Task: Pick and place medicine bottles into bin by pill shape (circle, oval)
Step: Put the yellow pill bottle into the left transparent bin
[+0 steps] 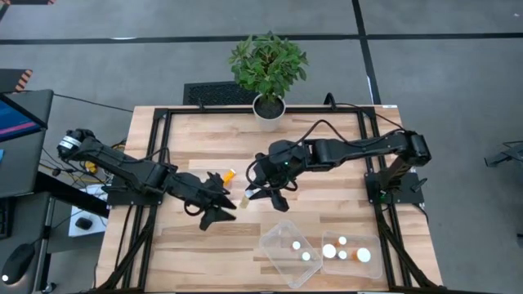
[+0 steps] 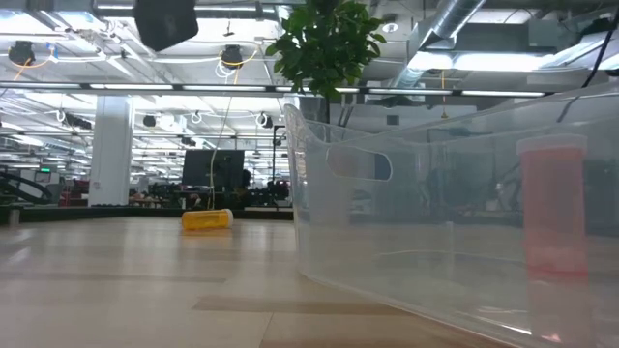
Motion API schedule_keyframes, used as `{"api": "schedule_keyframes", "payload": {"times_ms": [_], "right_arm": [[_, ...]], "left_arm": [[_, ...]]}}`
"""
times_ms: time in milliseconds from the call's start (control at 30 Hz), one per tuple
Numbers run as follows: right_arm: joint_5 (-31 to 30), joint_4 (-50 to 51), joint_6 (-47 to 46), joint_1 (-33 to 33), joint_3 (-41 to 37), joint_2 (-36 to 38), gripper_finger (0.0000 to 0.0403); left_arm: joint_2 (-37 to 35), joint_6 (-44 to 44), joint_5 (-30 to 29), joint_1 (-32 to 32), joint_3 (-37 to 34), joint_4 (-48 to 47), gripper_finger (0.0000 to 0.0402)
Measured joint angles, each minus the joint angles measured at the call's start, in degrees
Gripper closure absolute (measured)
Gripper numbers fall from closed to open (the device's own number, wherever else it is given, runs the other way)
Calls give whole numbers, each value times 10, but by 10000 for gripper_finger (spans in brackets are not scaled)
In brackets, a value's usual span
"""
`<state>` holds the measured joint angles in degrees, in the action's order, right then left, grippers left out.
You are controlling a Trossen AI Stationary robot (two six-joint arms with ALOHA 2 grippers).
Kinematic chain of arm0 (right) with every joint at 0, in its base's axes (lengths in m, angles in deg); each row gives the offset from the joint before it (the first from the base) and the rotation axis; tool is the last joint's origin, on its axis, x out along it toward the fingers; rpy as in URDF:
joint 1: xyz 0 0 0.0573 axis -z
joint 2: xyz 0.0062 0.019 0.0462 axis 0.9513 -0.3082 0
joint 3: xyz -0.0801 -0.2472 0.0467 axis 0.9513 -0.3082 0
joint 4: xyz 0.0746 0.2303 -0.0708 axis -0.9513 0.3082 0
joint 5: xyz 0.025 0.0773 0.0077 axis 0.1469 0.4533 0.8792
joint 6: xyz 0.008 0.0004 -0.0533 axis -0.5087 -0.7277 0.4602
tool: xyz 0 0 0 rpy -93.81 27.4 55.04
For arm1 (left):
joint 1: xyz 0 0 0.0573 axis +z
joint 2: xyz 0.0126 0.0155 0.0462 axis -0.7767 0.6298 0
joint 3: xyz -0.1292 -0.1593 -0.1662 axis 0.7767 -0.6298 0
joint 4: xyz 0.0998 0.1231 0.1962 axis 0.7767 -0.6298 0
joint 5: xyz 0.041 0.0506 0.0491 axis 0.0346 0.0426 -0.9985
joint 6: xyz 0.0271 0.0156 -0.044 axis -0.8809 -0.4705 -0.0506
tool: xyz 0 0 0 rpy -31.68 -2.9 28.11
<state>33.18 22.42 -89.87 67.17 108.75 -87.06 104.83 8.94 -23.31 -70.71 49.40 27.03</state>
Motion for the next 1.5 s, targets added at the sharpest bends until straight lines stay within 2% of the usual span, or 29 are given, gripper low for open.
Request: {"api": "schedule_keyframes", "payload": {"times_ms": [133, 267, 400, 500, 700, 1000, 1233, 1500], "right_arm": [[-3, 82, -4, -9, 0, 30, 295], [-67, 183, -21, -60, 0, 57, 295], [-143, 229, -59, -138, 0, 60, 295], [-213, 227, -93, -193, 0, 47, 295], [-320, 232, -157, -255, -2, -5, 295], [-306, 222, -216, -271, -2, -102, 294], [-304, 215, -241, -279, -1, -162, 294], [-367, 221, -270, -280, -1, -184, 294]], "left_arm": [[-10, 29, 31, -16, 0, -2, 169], [-39, 40, 28, -36, 1, -2, 172], [-79, 41, -9, -53, 0, -4, 181], [-111, 32, -47, -63, 0, -1, 186], [-174, -7, -98, -68, 0, -7, 189], [-234, -24, -119, -68, 0, -17, 189], [-246, -31, -120, -67, 0, -49, 189], [-246, -33, -119, -67, 0, -67, 189]]}}
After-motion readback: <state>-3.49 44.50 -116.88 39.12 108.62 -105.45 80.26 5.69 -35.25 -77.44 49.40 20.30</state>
